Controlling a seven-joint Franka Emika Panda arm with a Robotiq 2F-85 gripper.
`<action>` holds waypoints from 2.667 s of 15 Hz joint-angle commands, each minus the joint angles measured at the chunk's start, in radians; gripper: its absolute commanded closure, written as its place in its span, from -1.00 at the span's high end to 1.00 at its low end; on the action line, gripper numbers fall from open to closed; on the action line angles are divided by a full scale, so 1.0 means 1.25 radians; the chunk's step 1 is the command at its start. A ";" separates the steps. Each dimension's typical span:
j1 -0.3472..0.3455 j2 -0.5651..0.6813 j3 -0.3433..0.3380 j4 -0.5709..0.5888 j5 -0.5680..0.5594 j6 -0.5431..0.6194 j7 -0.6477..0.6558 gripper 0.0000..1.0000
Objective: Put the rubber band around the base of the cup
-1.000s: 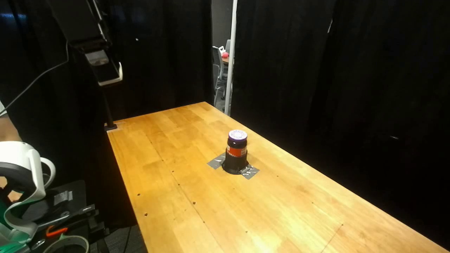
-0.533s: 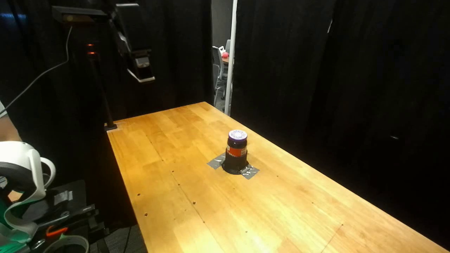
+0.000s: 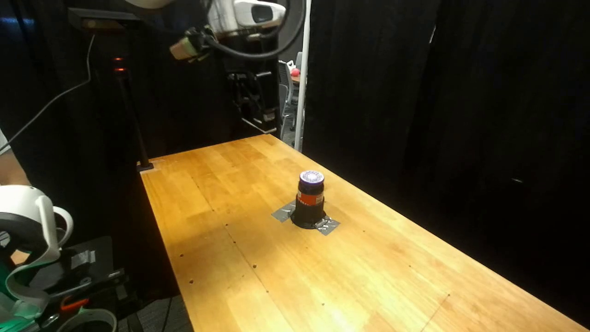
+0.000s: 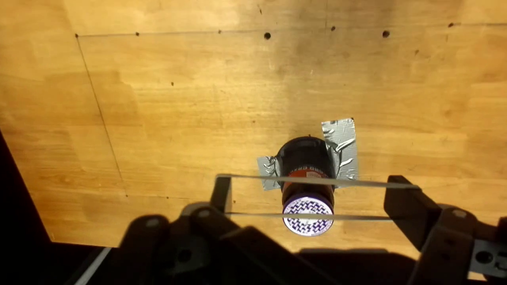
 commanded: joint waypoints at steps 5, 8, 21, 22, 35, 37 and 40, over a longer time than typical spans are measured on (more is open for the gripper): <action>0.069 0.346 -0.087 0.267 -0.069 0.132 0.045 1.00; 0.093 0.433 -0.130 0.346 -0.055 0.159 0.040 1.00; 0.131 0.587 -0.186 0.453 0.021 0.169 0.021 1.00; 0.130 0.590 -0.187 0.451 0.025 0.168 0.021 1.00; 0.105 0.560 -0.169 0.410 0.110 0.097 -0.058 1.00; 0.090 0.551 -0.155 0.413 0.142 0.001 -0.108 1.00; 0.082 0.543 -0.156 0.414 0.169 -0.097 -0.145 1.00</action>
